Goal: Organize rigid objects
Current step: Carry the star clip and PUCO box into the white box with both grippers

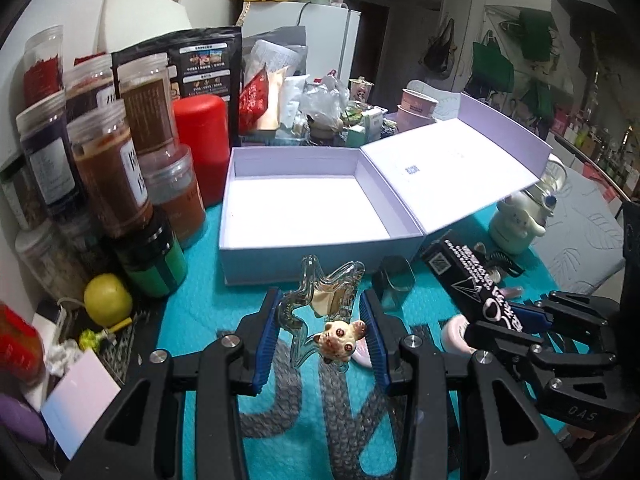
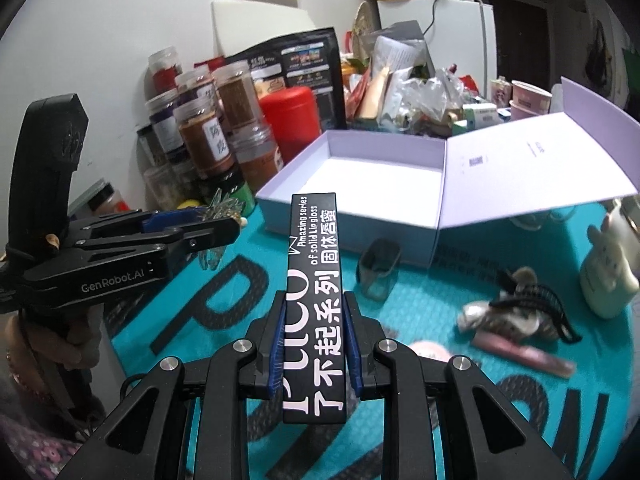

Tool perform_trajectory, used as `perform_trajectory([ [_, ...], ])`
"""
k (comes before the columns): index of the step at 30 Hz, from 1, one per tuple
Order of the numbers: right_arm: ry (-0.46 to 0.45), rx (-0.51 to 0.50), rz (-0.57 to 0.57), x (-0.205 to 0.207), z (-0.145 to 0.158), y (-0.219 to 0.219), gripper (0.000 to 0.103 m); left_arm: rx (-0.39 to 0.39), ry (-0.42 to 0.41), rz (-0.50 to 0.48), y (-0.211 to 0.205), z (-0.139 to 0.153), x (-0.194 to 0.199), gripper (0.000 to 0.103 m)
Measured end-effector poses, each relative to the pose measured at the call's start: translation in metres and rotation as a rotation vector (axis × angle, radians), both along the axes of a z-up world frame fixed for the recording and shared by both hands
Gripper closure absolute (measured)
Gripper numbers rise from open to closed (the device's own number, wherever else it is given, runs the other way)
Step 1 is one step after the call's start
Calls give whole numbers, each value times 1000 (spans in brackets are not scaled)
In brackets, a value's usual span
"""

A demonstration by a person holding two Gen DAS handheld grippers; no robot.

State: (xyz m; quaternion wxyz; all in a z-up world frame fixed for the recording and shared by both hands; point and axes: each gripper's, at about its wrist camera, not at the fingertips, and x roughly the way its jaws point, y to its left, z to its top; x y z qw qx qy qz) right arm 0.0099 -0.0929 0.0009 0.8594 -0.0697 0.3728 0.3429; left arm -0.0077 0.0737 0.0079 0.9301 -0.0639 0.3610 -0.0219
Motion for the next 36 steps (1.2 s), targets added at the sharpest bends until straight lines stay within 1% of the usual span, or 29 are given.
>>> perform_trajectory([
  [7,-16,-4,23,19,8,7,78,21,-14,17,8,8,20,64],
  [12,-11,9,34,36,11,11,78,33,-30,12,12,15,34,64],
  [20,-31,6,33,60,19,17,78,42,-53,4,13,26,60,64],
  [25,-51,-11,28,77,22,22,78,42,-53,-5,15,28,81,64],
  [30,-46,-13,22,96,22,27,78,46,-57,-22,16,29,100,64],
  [36,-39,-26,15,119,19,32,78,33,-68,-25,20,29,125,64],
])
